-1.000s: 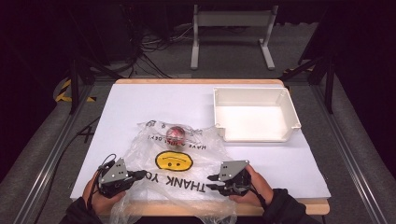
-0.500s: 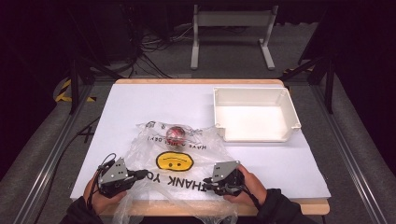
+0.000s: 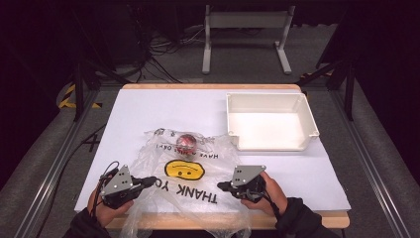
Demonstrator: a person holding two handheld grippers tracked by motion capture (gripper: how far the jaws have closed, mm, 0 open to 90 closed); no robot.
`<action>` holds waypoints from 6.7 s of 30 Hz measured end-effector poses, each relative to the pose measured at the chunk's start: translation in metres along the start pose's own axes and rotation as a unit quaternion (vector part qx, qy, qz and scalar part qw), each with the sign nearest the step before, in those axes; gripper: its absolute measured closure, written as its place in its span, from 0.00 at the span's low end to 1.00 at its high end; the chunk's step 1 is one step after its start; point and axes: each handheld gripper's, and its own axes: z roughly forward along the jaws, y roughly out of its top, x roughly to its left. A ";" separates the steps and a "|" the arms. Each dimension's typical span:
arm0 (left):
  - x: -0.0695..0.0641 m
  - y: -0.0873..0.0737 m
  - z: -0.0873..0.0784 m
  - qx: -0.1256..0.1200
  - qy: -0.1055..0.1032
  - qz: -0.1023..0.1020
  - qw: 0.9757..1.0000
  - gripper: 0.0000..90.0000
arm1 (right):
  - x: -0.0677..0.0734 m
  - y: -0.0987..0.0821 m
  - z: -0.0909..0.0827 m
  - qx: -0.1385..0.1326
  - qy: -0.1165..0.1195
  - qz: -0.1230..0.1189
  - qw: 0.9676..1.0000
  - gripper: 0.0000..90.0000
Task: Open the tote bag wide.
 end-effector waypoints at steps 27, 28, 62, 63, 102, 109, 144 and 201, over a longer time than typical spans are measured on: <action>-0.005 0.035 -0.013 -0.083 0.027 -0.010 0.996 1.00 | 0.014 0.012 0.022 0.029 0.013 -0.005 0.999 0.27; -0.006 0.036 -0.015 -0.090 0.032 -0.011 0.995 1.00 | 0.013 0.012 0.025 0.034 0.012 -0.002 0.999 0.27; -0.004 0.022 0.000 -0.052 0.005 -0.003 0.999 1.00 | -0.001 0.014 0.058 0.048 0.029 -0.002 0.998 1.00; -0.002 0.022 -0.001 -0.053 0.007 -0.003 0.999 1.00 | -0.002 0.015 0.055 0.045 0.027 -0.002 0.999 1.00; 0.035 0.034 -0.008 -0.046 0.061 0.001 0.997 1.00 | -0.044 0.079 -0.008 -0.024 -0.092 -0.026 0.995 1.00; 0.054 0.043 -0.002 -0.051 0.078 -0.005 0.996 1.00 | -0.061 0.093 -0.001 -0.025 -0.123 -0.033 0.992 1.00; 0.023 0.049 0.026 0.077 0.085 -0.039 0.993 0.15 | -0.078 0.091 0.018 -0.026 -0.144 0.000 0.989 1.00; 0.068 0.046 0.014 0.044 0.116 -0.056 0.991 1.00 | -0.060 0.060 0.036 0.111 -0.176 -0.033 0.978 0.86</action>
